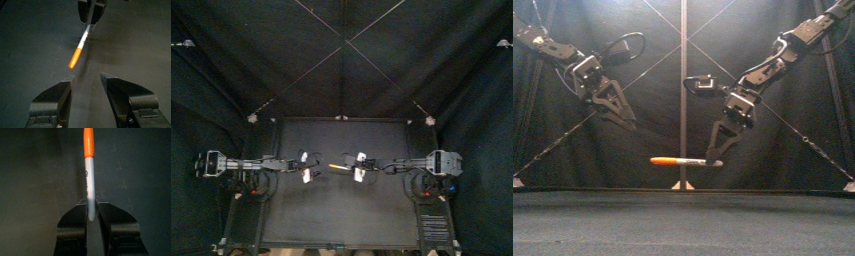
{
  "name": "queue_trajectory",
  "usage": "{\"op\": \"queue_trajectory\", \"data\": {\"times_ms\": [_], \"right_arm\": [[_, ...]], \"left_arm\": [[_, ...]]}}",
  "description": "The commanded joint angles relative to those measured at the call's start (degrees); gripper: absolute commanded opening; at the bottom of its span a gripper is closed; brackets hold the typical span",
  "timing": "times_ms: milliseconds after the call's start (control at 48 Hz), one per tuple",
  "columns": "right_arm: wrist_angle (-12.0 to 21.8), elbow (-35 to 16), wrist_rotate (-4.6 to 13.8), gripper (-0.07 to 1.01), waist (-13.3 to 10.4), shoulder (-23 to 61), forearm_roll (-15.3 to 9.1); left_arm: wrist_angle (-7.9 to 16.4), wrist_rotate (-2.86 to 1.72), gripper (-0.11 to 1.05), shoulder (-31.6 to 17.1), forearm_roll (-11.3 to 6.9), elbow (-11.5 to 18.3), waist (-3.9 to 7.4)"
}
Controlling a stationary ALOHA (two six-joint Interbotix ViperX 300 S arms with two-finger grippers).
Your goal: Uncap the pen
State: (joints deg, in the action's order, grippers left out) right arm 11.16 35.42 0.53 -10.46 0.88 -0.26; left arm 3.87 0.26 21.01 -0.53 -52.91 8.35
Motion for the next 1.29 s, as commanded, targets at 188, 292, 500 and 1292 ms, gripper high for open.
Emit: {"op": "queue_trajectory", "data": {"times_ms": [188,292,500,1292], "right_arm": [[0.0,-3.8,-0.53,0.47,1.8,-2.4,-0.4],[-0.1,-4.3,-0.53,0.47,2.5,-2.4,-0.4],[-0.4,-5.2,-0.53,0.47,3.5,-2.4,-0.4],[-1.8,-4.8,-0.18,0.47,3.9,-2.3,-0.3]], "left_arm": [[1.1,0.18,0.82,-0.7,-0.09,2.6,-0.09],[1.1,0.09,0.82,-1.4,-0.18,2.5,-0.09],[1.1,0.18,0.82,-3.8,-0.09,3.3,0.18],[-0.2,0.18,0.45,-7.6,-0.09,5.2,1.32]]}}
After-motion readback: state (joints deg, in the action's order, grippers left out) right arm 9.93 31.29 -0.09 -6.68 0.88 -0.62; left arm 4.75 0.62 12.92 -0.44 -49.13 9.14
